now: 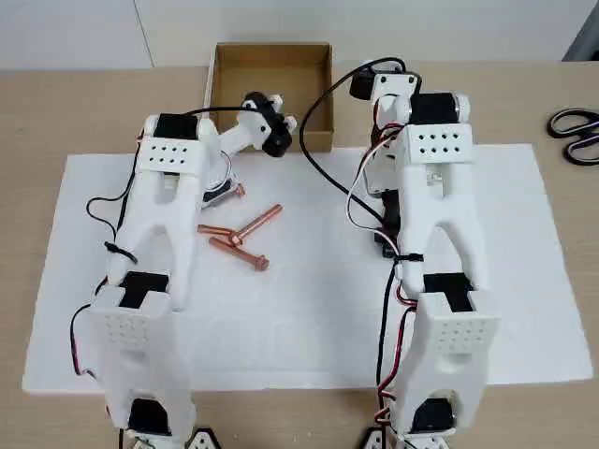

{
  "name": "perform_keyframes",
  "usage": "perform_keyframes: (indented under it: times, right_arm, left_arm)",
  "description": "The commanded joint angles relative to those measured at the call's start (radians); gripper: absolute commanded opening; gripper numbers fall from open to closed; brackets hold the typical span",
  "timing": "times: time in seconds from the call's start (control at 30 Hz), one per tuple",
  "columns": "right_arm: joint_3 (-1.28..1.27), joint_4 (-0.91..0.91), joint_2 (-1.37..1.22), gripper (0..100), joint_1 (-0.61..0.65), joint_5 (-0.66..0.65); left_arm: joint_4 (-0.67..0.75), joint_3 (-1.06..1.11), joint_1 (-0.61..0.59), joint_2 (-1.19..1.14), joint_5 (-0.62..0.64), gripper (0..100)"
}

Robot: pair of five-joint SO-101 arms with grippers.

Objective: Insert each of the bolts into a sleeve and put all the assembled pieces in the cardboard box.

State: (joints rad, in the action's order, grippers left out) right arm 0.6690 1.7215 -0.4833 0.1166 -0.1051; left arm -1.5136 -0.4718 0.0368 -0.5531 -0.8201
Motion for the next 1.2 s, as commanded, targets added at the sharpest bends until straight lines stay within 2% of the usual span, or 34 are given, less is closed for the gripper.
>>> perform_keyframes:
  times: [0.0, 0.1, 0.3, 0.7, 0.97, 1.17]
  right_arm:
    - [0.005, 0.013, 0.061, 0.4, -0.005, -0.002]
    - [0.005, 0.013, 0.061, 0.4, -0.005, -0.002]
    - [0.005, 0.013, 0.061, 0.4, -0.005, -0.002]
    - [0.005, 0.013, 0.061, 0.4, -0.005, -0.002]
    - [0.005, 0.012, 0.059, 0.4, -0.005, 0.015]
    - [0.005, 0.012, 0.059, 0.4, -0.005, 0.015]
  left_arm:
    - [-0.005, -0.042, -0.003, 0.008, 0.014, 9]
    - [0.023, -0.042, -0.003, 0.008, 0.014, 9]
    - [0.051, -0.047, -0.006, -0.031, 0.014, 19]
    - [0.157, -0.048, -0.057, -0.112, 0.017, 19]
    - [0.161, -0.048, -0.051, -0.164, 0.017, 19]
    - [0.158, -0.044, -0.044, -0.167, 0.020, 13]
